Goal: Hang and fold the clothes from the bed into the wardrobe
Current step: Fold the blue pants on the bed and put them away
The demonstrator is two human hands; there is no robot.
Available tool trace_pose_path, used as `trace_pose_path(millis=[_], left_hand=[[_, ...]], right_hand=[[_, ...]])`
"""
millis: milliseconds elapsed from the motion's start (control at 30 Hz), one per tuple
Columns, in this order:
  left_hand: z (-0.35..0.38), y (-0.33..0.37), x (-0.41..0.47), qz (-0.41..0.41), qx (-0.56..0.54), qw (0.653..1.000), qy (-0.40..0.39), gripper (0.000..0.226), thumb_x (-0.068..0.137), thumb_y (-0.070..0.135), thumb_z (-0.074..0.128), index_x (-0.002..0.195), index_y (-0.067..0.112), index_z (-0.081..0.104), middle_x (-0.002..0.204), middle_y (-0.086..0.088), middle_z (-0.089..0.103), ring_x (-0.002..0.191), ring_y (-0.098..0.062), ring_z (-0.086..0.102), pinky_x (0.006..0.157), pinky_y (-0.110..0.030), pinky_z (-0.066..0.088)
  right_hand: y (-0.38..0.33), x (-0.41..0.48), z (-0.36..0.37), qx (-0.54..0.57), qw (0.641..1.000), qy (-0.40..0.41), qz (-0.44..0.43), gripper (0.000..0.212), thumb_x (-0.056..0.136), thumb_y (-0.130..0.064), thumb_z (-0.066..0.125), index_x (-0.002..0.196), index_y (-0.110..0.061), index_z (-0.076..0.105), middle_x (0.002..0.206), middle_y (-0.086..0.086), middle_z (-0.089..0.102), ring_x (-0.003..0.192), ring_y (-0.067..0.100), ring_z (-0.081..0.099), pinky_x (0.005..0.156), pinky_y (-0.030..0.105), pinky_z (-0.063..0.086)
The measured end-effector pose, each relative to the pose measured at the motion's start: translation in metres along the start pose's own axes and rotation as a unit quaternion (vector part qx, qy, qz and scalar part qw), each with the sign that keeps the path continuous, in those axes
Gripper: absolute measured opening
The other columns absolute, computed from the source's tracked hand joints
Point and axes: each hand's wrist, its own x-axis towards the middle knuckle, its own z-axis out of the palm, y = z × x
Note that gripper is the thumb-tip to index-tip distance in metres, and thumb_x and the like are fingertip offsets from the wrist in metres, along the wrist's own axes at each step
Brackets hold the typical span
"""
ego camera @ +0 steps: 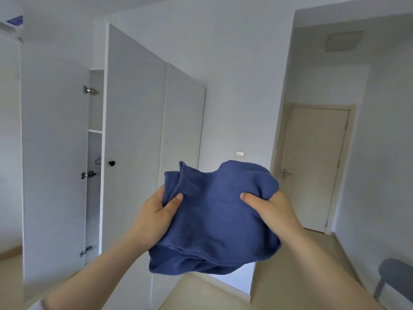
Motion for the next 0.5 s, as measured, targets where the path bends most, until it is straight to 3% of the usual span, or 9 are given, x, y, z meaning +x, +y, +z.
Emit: trace_pose_path(millis=[67, 200, 400, 500], left_hand=[[0.002, -0.019, 0.022, -0.006, 0.010, 1.000, 0.022, 0.018, 0.098, 0.033, 0.049, 0.110, 0.042, 0.058, 0.099, 0.024, 0.069, 0.089, 0.005, 0.065, 0.076, -0.017, 0.048], [-0.001, -0.050, 0.061, -0.025, 0.040, 0.997, 0.060, 0.018, 0.099, 0.032, 0.049, 0.111, 0.043, 0.057, 0.099, 0.026, 0.069, 0.089, 0.006, 0.065, 0.070, -0.011, 0.048], [-0.030, -0.089, 0.101, -0.057, 0.099, 0.981, 0.157, 0.018, 0.098, 0.029, 0.051, 0.108, 0.040, 0.060, 0.098, 0.026, 0.069, 0.088, 0.008, 0.064, 0.074, -0.015, 0.045], [-0.057, -0.107, 0.110, -0.073, 0.146, 0.968, 0.190, 0.018, 0.098, 0.029, 0.051, 0.102, 0.044, 0.061, 0.096, 0.023, 0.070, 0.087, 0.005, 0.065, 0.075, -0.018, 0.046]], right_hand=[[0.019, 0.032, 0.018, 0.011, 1.000, -0.022, -0.006, 0.011, 0.079, -0.030, 0.071, 0.081, -0.031, 0.061, 0.075, -0.014, 0.069, 0.067, -0.011, 0.062, 0.062, 0.023, 0.048], [0.051, 0.095, 0.056, 0.040, 0.996, -0.079, -0.018, 0.012, 0.080, -0.028, 0.072, 0.083, -0.030, 0.061, 0.076, -0.025, 0.067, 0.069, -0.012, 0.062, 0.060, 0.022, 0.045], [0.074, 0.172, 0.133, 0.071, 0.984, -0.161, -0.029, 0.011, 0.079, -0.030, 0.072, 0.078, -0.026, 0.062, 0.076, -0.004, 0.070, 0.066, -0.006, 0.063, 0.059, 0.025, 0.049], [0.080, 0.189, 0.184, 0.096, 0.971, -0.216, -0.033, 0.008, 0.079, -0.029, 0.071, 0.079, -0.028, 0.063, 0.077, -0.012, 0.070, 0.067, -0.009, 0.063, 0.057, 0.024, 0.047]])
